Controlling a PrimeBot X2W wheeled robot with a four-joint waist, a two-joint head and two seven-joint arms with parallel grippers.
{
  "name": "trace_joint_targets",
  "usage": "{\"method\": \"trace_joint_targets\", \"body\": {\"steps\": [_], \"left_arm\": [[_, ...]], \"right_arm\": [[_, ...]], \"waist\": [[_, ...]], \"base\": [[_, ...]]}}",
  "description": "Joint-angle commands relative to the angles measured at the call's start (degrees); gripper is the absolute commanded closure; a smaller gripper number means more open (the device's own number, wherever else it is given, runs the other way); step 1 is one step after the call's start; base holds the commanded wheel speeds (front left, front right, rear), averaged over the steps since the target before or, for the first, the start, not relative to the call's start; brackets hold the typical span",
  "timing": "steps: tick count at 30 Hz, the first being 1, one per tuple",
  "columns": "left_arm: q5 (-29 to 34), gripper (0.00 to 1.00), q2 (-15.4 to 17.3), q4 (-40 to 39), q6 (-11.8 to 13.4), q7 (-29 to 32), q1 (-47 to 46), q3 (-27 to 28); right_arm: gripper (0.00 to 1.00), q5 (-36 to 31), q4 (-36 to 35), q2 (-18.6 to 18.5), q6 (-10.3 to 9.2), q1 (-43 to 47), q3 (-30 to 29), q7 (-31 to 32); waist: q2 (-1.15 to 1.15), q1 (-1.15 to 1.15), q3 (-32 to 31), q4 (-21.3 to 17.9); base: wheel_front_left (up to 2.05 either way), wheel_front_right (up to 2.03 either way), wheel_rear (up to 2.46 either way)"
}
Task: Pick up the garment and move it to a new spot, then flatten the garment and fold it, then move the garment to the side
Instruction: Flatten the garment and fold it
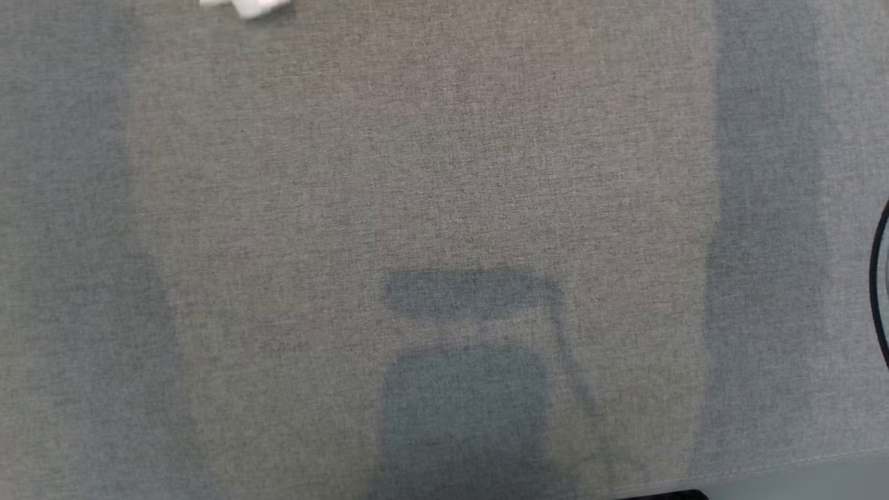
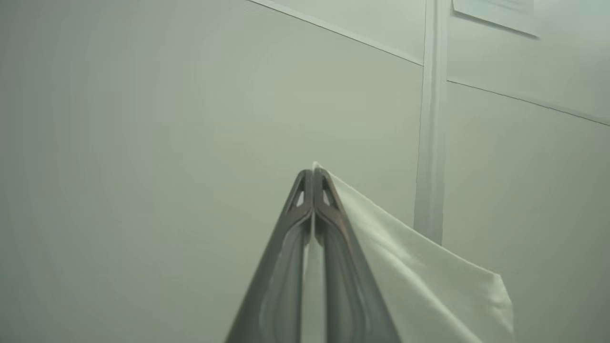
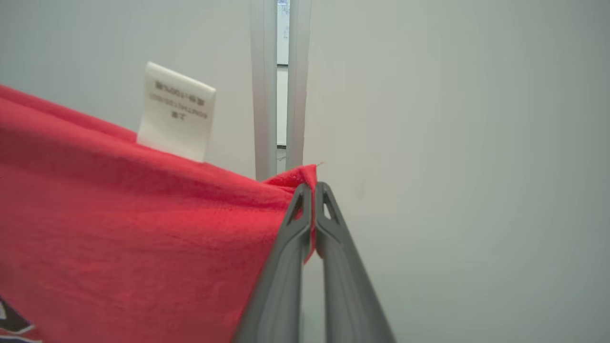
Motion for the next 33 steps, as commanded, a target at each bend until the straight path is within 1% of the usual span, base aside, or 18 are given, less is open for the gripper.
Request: {"method": "trace_joint_targets", "body": {"steps": [1,5,9,12,14,17,21,22,25,28,30,33], "left_arm": [[0.8,1.0,0.5,0.7,-0.2,-1.6,-1.9,0.1],[1.6,1.0,-0.1,2.4,-0.3,-6.1,-6.3,0.4],[2.0,1.0,-1.3,1.4,-0.4,-7.7,-8.4,1.5],[1.0,1.0,-3.0,-1.5,-0.7,-8.1,-7.0,3.2],[0.7,1.0,-4.0,-3.5,-0.7,-8.0,-2.8,4.8],[1.3,1.0,-5.0,-6.1,-0.9,-8.0,2.8,5.8],[-0.1,1.0,-5.8,-10.3,-0.9,-8.0,11.6,7.6],[-0.6,1.0,-5.8,-13.3,-0.9,-8.0,15.9,6.9],[-0.9,1.0,-5.8,-18.8,-0.9,-8.0,22.8,5.6],[-0.1,1.0,-6.8,-24.9,-0.9,-8.0,31.1,4.4],[0.3,1.0,-8.0,-28.5,-0.9,-8.0,37.2,4.0],[1.1,1.0,-9.8,-32.9,-0.9,-8.0,46.5,4.0]], "right_arm": [[1.0,-1.5,1.0,0.7,-0.11,-1.5,-1.7,-1.8],[1.0,-7.2,3.4,3.2,-0.12,-6.1,-8.6,-8.3],[1.0,-11.1,5.7,5.0,-0.12,-8.4,-12.4,-12.7],[1.0,-12.7,7.5,5.4,-0.12,-8.5,-12.4,-14.4],[1.0,-13.7,8.8,4.8,-0.12,-7.1,-10.8,-15.4],[1.0,-13.2,10.5,4.0,-0.12,-5.0,-8.6,-16.5],[1.0,-11.8,11.3,1.9,-0.12,-1.9,-4.2,-17.0],[1.0,-10.7,11.0,0.4,-0.11,0.3,-1.2,-16.5],[1.0,-8.5,8.9,-3.2,-0.12,4.4,3.4,-14.8],[1.0,-6.2,4.6,-7.4,-0.12,10.6,8.1,-11.2],[1.0,-3.4,0.4,-10.1,-0.11,15.7,11.0,-7.2],[1.0,2.1,-8.2,-14.7,-0.12,23.8,13.0,-0.1]], "waist": [[0.0,-0.01,1.5,-1.5],[0.0,-0.01,0.9,-1.7],[0.0,-0.01,0.8,-1.8],[0.0,-0.01,1.9,-1.7],[0.0,-0.01,2.5,-1.4],[0.0,-0.01,3.3,-0.9],[0.0,-0.01,4.2,-0.1],[0.0,-0.01,3.8,0.6],[0.0,-0.01,2.4,1.5],[0.0,-0.01,0.0,2.7],[0.0,-0.01,-2.1,3.2],[0.0,-0.01,-5.6,3.9]], "base": [[0.0,0.0,0.0],[0.0,0.0,0.0],[0.0,0.0,0.0],[0.0,0.0,0.0],[0.0,0.0,0.0],[0.0,0.0,0.0],[0.0,0.0,0.0],[0.0,0.0,0.0],[0.0,0.0,0.0],[0.0,0.0,0.0],[0.0,0.0,0.0],[0.0,0.0,0.0]]}}
